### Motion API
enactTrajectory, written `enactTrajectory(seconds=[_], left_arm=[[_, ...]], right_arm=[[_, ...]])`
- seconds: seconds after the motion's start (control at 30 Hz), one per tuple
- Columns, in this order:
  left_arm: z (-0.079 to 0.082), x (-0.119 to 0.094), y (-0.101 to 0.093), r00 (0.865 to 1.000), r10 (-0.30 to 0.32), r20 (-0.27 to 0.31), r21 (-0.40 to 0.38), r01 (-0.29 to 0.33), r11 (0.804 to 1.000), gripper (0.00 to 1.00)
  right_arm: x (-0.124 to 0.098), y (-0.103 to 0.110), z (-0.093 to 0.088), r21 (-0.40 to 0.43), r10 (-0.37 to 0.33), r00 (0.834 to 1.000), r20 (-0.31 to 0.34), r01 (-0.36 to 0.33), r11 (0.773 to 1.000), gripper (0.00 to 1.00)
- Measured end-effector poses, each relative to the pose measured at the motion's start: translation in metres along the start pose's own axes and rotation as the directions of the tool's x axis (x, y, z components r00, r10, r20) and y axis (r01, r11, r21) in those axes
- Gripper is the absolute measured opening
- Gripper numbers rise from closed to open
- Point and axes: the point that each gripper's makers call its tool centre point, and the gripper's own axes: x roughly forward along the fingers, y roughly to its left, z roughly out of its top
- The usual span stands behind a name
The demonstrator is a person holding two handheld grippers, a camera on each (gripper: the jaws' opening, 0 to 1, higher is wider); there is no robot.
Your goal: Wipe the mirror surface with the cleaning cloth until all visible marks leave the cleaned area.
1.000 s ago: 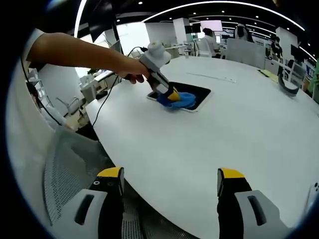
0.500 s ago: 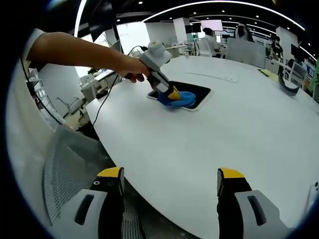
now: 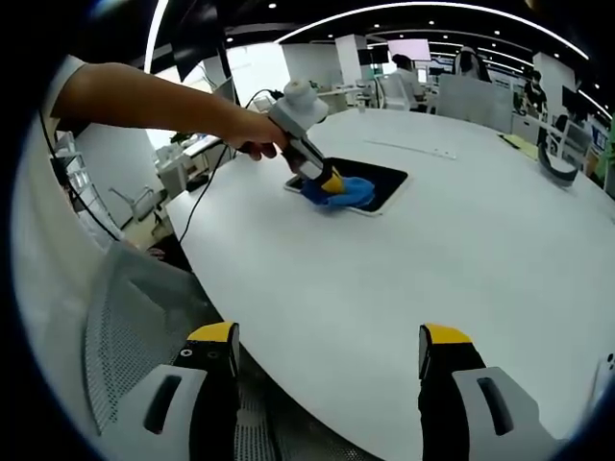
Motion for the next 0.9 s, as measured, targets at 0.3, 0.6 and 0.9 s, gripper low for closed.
enactTrajectory(seconds=[0.3, 0.6, 0.9], left_arm=[[-0.002, -0.002, 0.002, 1.000, 0.000, -0.004, 0.000, 0.000, 1.000, 0.06], [-0.006, -0.004, 0.006, 1.000, 0.005, -0.012, 0.009, -0.005, 1.000, 0.06], [-0.011, -0.007, 0.009, 1.000, 0.012, -0.025, 0.024, -0.012, 1.000, 0.06]], right_arm=[[0.000, 0.001, 0.000, -0.001, 0.000, 1.000, -0.002, 0.000, 1.000, 0.75], [0.002, 0.002, 0.002, -0.006, -0.002, 1.000, -0.003, 0.002, 1.000, 0.75], [0.001, 0.005, 0.002, -0.004, -0.004, 1.000, -0.001, 0.004, 1.000, 0.74]])
